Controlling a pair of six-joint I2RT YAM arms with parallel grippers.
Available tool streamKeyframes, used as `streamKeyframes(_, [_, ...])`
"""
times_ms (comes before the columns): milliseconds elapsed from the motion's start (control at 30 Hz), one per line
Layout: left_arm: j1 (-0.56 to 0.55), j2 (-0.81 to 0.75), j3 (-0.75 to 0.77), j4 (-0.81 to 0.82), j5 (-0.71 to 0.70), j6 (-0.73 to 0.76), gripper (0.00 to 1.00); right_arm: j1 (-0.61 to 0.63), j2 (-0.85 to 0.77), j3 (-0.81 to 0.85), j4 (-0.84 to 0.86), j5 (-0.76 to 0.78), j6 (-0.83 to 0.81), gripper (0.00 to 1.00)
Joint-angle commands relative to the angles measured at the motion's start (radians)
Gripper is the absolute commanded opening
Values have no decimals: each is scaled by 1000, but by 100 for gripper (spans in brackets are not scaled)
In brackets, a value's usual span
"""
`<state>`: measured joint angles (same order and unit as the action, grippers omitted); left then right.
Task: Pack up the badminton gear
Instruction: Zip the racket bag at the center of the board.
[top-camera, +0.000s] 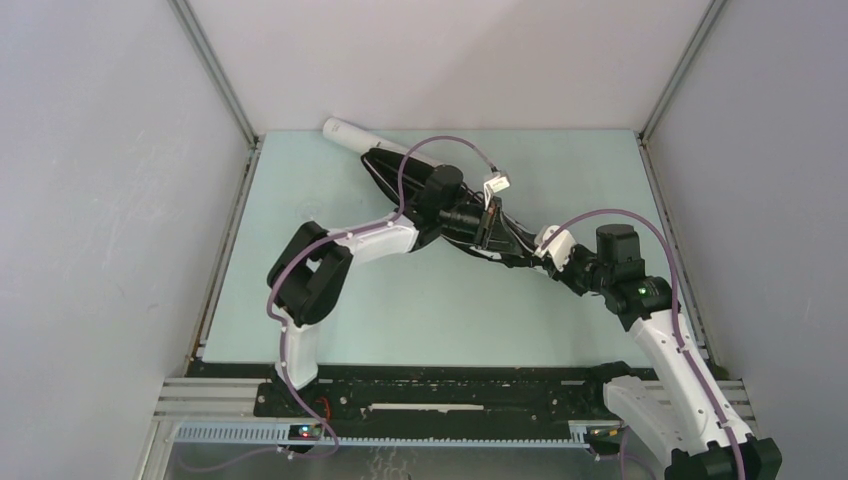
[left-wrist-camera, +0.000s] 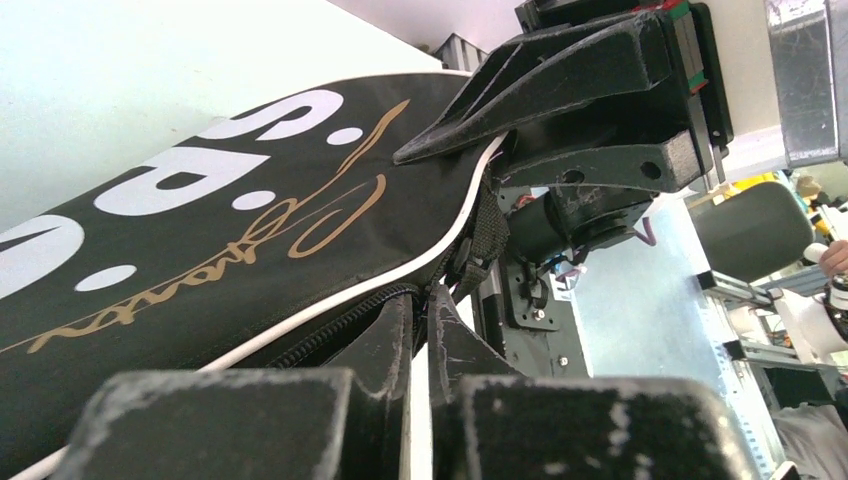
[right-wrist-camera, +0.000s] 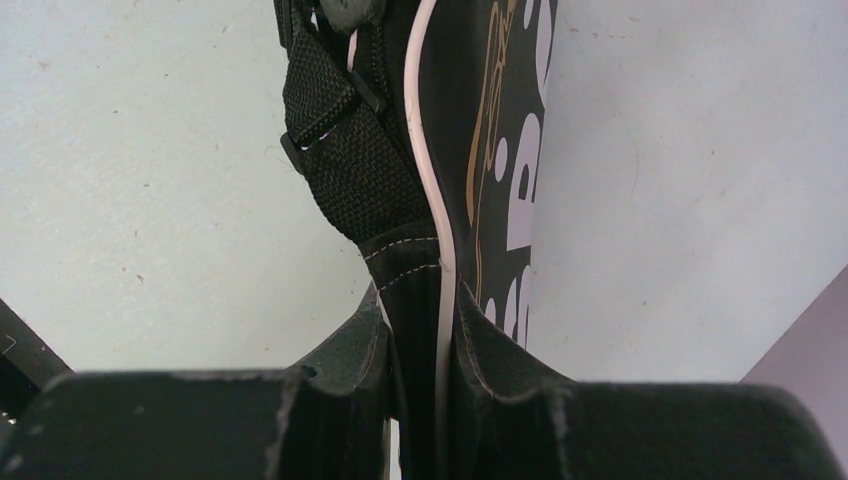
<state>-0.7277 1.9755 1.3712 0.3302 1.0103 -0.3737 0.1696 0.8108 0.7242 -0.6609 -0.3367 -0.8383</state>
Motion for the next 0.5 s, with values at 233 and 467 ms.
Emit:
streamKeyframes(233, [219,7,27,-164,-60,92,8,-91,-39,-22,-189,192,-2,0])
streamKeyframes(467, [270,14,40,-212,-53,135,9,-108,-48,-22,-198,198,-15,0])
